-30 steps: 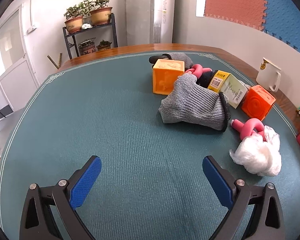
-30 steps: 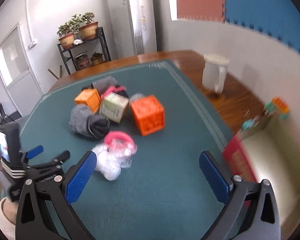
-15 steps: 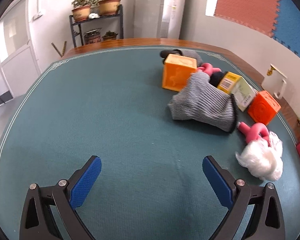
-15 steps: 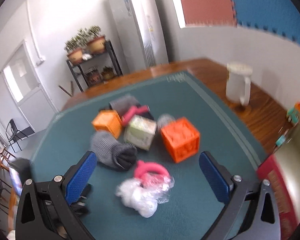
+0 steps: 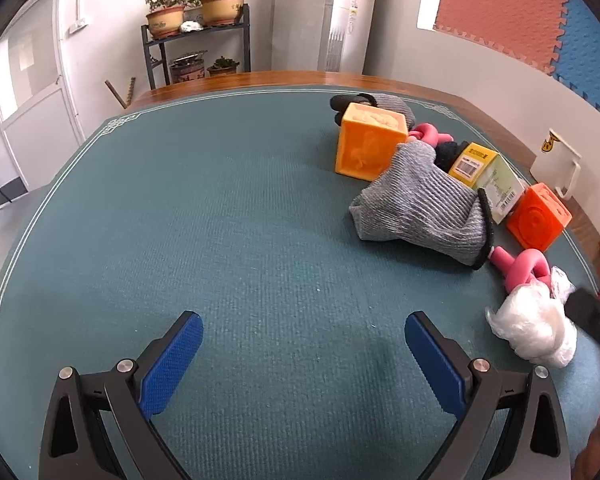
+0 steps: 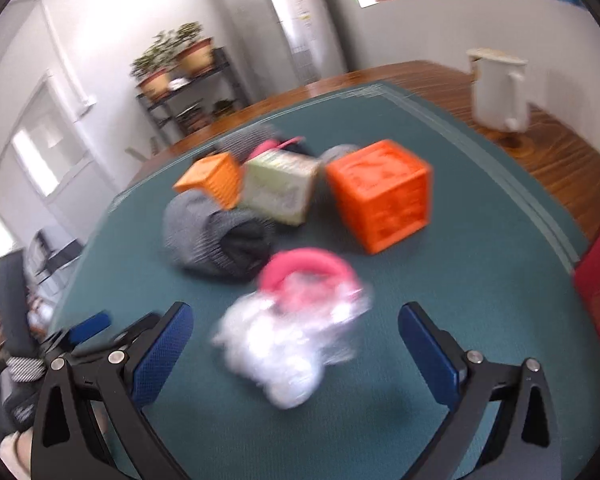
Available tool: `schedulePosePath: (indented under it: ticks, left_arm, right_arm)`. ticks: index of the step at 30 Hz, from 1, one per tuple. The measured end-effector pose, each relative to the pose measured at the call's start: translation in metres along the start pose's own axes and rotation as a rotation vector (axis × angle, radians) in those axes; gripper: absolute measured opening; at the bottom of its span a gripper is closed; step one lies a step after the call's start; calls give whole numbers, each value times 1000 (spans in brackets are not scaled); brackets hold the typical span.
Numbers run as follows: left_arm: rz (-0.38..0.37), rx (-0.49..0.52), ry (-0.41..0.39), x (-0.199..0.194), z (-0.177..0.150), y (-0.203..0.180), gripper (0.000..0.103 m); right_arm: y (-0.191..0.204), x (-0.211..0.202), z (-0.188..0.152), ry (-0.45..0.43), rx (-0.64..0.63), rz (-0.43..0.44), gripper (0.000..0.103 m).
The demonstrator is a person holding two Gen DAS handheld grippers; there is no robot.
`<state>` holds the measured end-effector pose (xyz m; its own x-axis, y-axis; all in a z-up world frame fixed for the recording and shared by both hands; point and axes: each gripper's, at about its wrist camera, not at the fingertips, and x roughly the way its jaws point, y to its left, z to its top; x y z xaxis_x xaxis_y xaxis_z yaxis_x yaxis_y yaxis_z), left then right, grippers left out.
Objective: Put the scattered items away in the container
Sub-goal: 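Grasp the white plastic bag with the right tool while the left tool grasps the grey sock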
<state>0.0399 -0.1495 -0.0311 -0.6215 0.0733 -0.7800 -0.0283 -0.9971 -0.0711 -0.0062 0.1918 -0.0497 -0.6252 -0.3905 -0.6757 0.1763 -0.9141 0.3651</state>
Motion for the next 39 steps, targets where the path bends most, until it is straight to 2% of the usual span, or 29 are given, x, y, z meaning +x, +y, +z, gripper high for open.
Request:
schedulePosePath:
  ticks: [3, 5, 8, 9, 10, 12, 15, 18, 19, 27, 33, 39]
  left_arm:
    - [9, -15, -13, 3, 5, -3, 102]
    - [8, -19, -21, 0, 6, 3, 102]
    - [3, -24, -29, -7, 9, 15, 102]
    - [3, -28, -32, -7, 10, 18, 102]
    - [4, -32, -37, -8, 11, 20, 102]
    - [9, -41, -50, -12, 12, 28, 102]
    - [15, -60, -66, -17, 20, 38, 102]
    - [11, -75, -64, -13, 24, 35, 102]
    - [7, -76, -59, -12, 25, 34, 102]
    - [8, -4, -57, -3, 29, -14, 102]
    - [-3, 66, -79, 9, 50, -53, 102]
    - [-105, 74, -39, 40, 74, -85, 102]
  right_arm:
    - [-3, 1, -3, 14, 12, 100, 103]
    - [-5, 2, -4, 6, 18, 105, 103]
    - [-8, 7, -5, 21, 24, 52, 102]
    - [-12, 10, -6, 33, 23, 22, 97]
    - [-14, 14, -8, 52, 17, -24, 87]
    - [-14, 18, -8, 63, 2, -61, 73]
    - [-9, 19, -10, 64, -32, -72, 63]
    - [-2, 18, -11, 55, -75, -73, 47]
    - [1, 18, -11, 52, -87, -79, 45]
    - [-3, -3, -6, -17, -67, -51, 42]
    - [-15, -14, 0, -66, -2, -66, 43]
    - [-27, -20, 2, -74, 40, -72, 42]
